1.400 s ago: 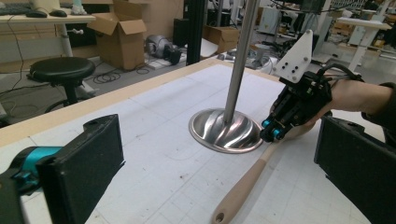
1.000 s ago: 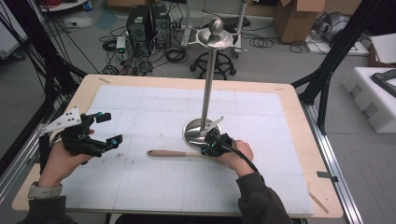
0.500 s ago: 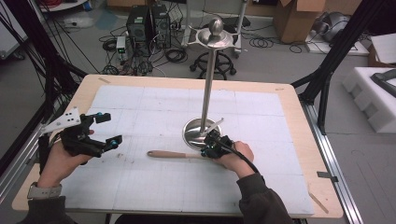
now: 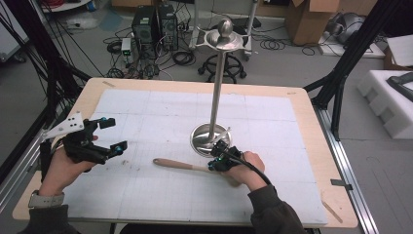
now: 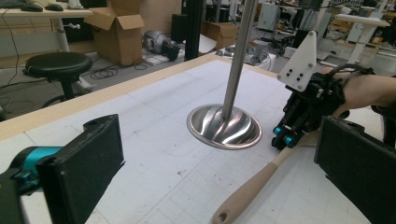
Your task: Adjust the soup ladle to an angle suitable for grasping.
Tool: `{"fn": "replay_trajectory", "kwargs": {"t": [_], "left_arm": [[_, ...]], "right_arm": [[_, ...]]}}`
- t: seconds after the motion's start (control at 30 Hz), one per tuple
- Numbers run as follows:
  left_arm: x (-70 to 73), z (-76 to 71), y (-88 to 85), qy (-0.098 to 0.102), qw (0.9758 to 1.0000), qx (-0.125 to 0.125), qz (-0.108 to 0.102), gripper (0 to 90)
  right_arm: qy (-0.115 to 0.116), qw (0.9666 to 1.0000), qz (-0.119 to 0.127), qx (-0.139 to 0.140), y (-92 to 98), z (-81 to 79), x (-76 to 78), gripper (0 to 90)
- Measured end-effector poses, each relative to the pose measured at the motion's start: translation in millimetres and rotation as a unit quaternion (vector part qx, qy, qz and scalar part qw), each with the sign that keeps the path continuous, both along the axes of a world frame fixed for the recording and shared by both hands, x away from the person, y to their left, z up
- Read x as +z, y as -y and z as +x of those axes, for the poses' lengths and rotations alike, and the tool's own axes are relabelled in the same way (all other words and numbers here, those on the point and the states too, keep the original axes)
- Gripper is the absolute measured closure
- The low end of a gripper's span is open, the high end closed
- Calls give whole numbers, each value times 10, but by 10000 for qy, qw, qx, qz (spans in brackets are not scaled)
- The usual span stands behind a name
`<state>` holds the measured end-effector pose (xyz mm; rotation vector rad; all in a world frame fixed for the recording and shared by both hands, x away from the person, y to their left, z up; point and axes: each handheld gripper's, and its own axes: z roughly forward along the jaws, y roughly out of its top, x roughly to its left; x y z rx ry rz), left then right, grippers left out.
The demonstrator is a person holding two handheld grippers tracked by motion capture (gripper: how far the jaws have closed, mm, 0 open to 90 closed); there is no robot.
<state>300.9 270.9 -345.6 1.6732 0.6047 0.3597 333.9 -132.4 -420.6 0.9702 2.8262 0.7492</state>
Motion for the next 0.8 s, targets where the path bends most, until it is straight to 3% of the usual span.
{"fn": "replay_trajectory", "kwargs": {"t": [0.43,0.8], "left_arm": [[-4,6,7,-7,10000,-18,32,18],[-5,6,8,-20,10000,-15,5,18]], "right_arm": [[-223,9996,-27,199,-38,-83,12,900],[-613,9973,45,392,-93,-174,19,900]]}}
